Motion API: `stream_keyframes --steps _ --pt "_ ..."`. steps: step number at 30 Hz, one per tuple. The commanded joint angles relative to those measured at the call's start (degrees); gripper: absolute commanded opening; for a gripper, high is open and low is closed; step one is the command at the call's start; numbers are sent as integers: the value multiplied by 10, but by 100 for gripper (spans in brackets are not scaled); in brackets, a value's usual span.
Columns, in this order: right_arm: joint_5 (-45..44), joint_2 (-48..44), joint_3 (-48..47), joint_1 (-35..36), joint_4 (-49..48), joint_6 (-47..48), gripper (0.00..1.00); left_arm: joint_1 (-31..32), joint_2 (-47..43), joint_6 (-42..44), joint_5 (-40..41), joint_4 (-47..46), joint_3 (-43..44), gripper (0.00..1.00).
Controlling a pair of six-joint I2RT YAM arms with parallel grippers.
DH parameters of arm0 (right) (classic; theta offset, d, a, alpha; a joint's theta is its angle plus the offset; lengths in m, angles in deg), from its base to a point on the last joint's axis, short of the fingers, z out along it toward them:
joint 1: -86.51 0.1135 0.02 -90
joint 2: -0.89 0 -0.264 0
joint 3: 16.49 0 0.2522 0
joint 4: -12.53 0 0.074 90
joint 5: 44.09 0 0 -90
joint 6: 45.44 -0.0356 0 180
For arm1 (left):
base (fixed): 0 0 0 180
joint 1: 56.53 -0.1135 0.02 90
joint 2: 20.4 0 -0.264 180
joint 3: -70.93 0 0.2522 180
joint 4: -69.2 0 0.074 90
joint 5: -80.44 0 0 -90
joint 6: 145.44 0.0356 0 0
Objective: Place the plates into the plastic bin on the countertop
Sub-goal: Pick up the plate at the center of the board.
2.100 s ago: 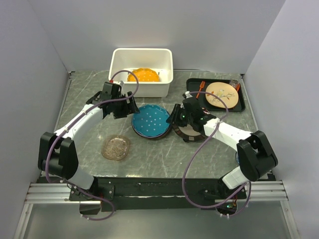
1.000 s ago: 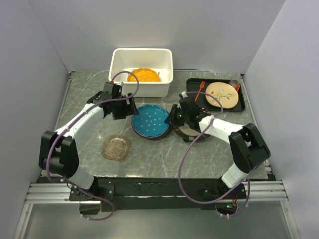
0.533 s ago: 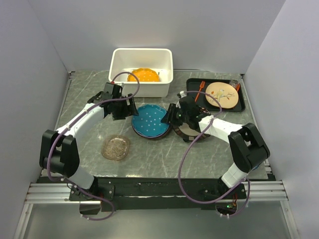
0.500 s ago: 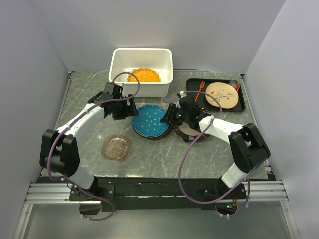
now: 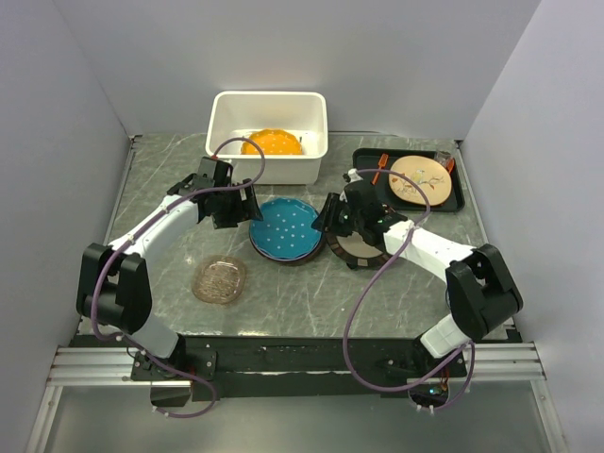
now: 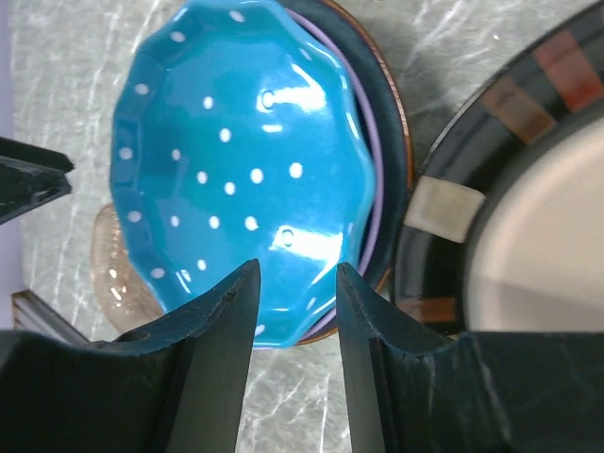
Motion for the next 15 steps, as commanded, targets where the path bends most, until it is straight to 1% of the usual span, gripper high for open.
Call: stream_keyframes --steps 1,4,15 --pt "-21 2 -10 -4 5 9 45 0 0 6 2 -10 2 83" --pt "-20 15 -13 -5 5 10 45 0 -1 6 1 -9 3 83" --pt "-11 48 -19 -4 -2 9 34 0 -5 5 2 -4 4 84"
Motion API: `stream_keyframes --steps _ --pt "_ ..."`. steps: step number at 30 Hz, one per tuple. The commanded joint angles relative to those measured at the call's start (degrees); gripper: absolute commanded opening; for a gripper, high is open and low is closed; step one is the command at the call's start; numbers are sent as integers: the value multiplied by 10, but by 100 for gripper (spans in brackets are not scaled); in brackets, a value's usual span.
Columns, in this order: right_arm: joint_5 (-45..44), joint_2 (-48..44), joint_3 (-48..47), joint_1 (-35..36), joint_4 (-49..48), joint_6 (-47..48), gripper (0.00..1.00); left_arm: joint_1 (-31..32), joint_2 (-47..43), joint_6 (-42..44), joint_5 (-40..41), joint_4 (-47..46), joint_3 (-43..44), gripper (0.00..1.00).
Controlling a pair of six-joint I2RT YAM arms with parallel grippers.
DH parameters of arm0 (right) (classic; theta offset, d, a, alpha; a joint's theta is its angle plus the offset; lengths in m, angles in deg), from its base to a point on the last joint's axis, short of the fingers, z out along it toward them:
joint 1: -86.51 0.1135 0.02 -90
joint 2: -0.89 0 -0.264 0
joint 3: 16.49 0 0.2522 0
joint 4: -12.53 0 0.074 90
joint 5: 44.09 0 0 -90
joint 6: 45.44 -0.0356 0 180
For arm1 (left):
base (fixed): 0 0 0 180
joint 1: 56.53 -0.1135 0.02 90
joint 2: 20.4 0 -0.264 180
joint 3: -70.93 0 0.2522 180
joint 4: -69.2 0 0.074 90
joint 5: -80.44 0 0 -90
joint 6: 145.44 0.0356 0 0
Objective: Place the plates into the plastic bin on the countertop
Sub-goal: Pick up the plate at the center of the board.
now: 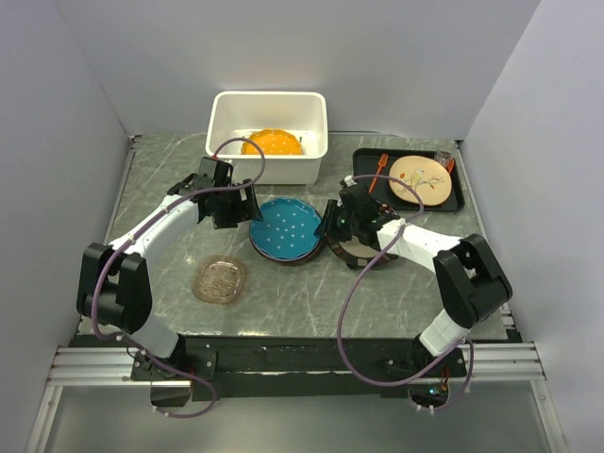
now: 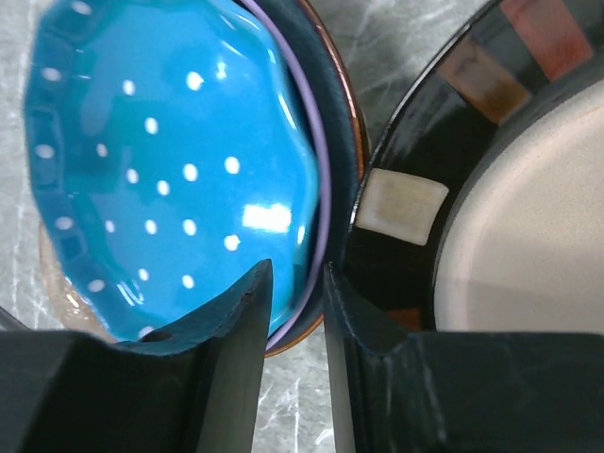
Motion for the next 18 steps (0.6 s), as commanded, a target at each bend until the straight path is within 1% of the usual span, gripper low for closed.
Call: stream_keyframes --steps 1,3,7,9,10,13,18 --pt "1 3 -19 -4 -14 4 31 0 -6 5 2 -4 5 84" --pt "1 5 -20 -4 -14 4 27 0 -4 6 0 -4 5 84" --pt "-4 -5 -19 -4 -11 5 15 0 -2 6 0 -4 4 84" --pt "-6 -10 -19 -4 -10 5 13 0 -2 6 0 -4 4 84" --pt "-7 -13 -19 -4 -8 7 7 0 -2 5 0 -4 3 84" --pt "-7 -18 -23 -4 0 9 5 0 -1 5 0 -5 4 84" --pt "-7 -38 -19 -3 -1 10 3 0 -4 6 2 -3 6 84"
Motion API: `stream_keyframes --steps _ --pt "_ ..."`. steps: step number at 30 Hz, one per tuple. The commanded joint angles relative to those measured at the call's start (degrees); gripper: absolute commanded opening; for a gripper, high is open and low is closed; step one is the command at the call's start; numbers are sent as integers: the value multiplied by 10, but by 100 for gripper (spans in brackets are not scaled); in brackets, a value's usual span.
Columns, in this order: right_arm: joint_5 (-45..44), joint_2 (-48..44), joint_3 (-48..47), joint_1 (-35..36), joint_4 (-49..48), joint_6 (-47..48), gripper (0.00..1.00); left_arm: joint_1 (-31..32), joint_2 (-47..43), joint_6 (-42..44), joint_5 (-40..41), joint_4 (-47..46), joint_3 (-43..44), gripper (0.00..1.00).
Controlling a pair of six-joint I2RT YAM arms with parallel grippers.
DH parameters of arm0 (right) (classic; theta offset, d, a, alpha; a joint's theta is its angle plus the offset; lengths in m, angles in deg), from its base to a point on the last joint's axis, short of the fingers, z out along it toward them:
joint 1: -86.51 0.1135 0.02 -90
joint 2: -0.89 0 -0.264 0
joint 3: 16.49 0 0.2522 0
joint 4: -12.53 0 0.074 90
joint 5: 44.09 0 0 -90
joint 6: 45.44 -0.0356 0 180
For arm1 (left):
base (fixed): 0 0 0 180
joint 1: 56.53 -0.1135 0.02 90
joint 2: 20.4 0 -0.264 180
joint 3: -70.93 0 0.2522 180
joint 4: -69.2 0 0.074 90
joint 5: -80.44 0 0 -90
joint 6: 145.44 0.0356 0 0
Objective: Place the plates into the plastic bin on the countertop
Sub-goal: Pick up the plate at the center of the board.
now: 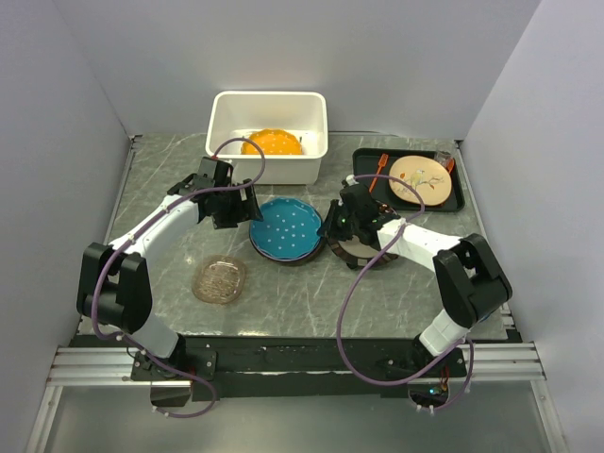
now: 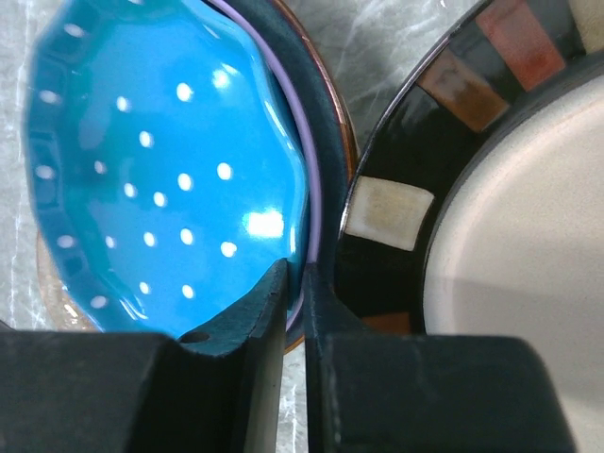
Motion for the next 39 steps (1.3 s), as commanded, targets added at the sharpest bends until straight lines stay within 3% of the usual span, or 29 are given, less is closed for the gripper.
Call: stream_keyframes --steps 1,12,21,39 --pt "2 -42 -20 -3 4 12 4 0 -5 7 1 -3 7 84" --pt "-17 -87 -25 -3 29 19 4 0 -19 7 -46 -23 5 83" --pt "-28 -126 0 -8 32 18 0 6 -41 3 -129 -92 -18 82" --pt "-22 -174 54 -53 21 23 0 37 20 -12 -164 -129 -18 80"
